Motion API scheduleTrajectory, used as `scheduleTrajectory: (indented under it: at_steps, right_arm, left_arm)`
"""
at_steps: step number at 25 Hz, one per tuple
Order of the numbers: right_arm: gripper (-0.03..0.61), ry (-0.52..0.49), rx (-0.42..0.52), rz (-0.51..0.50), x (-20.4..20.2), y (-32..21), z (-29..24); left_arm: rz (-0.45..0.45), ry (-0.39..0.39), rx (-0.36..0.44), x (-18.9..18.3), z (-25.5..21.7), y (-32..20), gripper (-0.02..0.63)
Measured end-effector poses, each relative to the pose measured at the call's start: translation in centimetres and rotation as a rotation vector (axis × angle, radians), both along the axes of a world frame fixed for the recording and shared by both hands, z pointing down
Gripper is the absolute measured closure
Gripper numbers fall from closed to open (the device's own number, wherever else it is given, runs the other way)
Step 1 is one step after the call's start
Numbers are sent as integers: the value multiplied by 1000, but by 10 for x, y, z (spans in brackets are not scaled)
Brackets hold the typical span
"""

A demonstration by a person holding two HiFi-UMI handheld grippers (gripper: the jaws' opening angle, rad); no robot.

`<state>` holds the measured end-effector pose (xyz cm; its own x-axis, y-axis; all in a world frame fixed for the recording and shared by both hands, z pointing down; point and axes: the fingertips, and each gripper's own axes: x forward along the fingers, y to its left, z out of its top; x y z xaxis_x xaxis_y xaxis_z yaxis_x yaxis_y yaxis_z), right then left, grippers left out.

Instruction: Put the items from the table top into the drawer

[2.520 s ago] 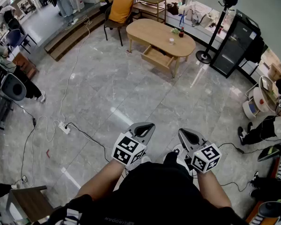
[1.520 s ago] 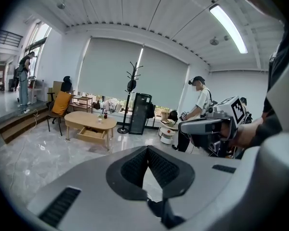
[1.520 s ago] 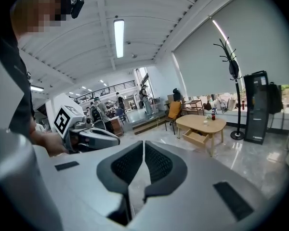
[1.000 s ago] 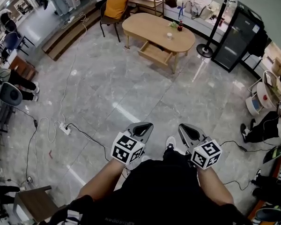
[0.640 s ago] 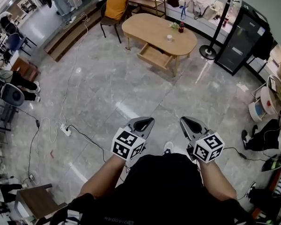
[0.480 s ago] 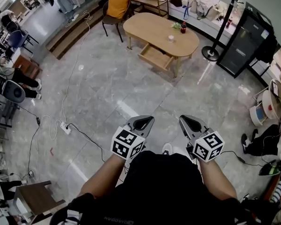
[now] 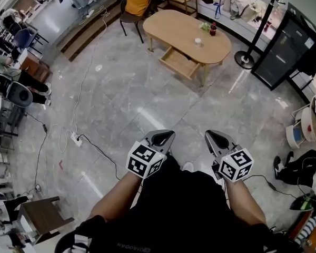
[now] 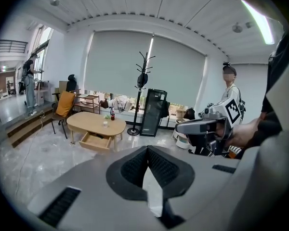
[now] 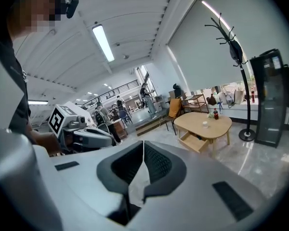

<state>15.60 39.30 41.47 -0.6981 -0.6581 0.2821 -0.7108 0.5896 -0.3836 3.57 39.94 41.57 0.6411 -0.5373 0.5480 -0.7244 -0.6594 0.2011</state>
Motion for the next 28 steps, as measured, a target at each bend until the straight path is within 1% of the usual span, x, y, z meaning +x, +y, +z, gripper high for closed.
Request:
scheduleTrajectory:
  at_steps: [3,6,9,12,18,20,24,28]
  right_arm:
    - [574,-14,-7,6,-6,-18,5]
    - [574,-1,-10,9,-6,-40,11]
    - [574,12,-27,35,0,-75,18]
    - [574,35,-27,57,-4,-117,15]
    - [574,75,14,69,-39,-213,-12]
    - [574,89,19,80,-52,-246,-15]
    - [574,120,-35,108,-78,-301,-2]
    - [574,145,-56,116,-100,-340,6]
  left_arm:
    - [2,-3,-23,-4,9,-19,609]
    - [13,3,-29,-3,15,-46,609]
    - [34,10,-25,-1,18,-84,609]
    - [52,23,-15,-8,16,-131,609]
    - [77,38,14,-42,2,-235,609]
    - [92,30,18,-56,2,-268,609]
    - [98,9,-3,-91,11,-326,609]
    - [98,3,-23,-119,24,-365,609]
